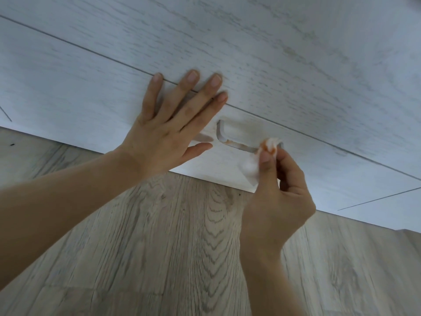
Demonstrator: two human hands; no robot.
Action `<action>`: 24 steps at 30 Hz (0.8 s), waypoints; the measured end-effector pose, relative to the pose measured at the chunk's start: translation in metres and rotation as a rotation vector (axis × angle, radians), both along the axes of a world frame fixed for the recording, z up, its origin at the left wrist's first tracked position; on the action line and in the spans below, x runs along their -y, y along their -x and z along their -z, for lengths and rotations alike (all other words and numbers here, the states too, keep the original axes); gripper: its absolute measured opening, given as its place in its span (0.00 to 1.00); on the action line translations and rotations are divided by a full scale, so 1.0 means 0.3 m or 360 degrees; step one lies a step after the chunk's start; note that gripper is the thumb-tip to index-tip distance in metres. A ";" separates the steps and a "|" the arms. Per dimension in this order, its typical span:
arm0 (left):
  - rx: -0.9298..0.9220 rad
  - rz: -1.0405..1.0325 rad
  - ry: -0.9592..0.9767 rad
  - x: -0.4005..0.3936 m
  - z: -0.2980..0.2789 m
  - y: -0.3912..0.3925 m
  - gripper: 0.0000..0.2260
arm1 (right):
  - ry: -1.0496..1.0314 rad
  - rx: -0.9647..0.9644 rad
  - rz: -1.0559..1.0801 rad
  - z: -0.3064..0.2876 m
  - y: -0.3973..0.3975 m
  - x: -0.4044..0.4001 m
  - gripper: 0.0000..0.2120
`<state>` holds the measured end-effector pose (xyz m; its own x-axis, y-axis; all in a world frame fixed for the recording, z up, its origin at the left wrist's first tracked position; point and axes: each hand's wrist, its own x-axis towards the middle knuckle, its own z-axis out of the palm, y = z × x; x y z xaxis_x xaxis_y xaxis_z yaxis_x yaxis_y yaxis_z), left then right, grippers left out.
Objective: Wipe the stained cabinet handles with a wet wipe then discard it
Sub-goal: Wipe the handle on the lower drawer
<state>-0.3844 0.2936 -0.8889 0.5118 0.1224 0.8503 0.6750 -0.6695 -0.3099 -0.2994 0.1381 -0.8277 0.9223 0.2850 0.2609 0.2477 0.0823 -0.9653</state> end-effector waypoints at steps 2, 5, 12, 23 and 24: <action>-0.0001 -0.0006 -0.0009 -0.002 0.000 0.001 0.36 | 0.0042 0.0010 -0.0021 0.009 0.014 -0.012 0.05; 0.0000 -0.0015 -0.0003 0.002 0.004 -0.003 0.36 | 0.0097 0.0097 -0.0086 0.015 0.026 -0.022 0.07; -0.0026 -0.0011 0.0002 0.000 -0.002 0.006 0.36 | 0.0133 0.0247 -0.0106 0.023 0.037 -0.032 0.07; -0.0035 -0.0017 -0.0021 0.000 -0.002 0.009 0.36 | 0.0000 0.0224 0.0030 0.022 0.001 -0.022 0.07; -0.0039 -0.0011 -0.0017 0.000 -0.003 0.009 0.36 | 0.0019 0.0233 0.0004 0.026 0.006 -0.026 0.07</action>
<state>-0.3870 0.2935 -0.8881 0.5315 0.1168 0.8390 0.6719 -0.6613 -0.3335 -0.3013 0.1458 -0.8356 0.8753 0.2866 0.3894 0.3861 0.0704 -0.9197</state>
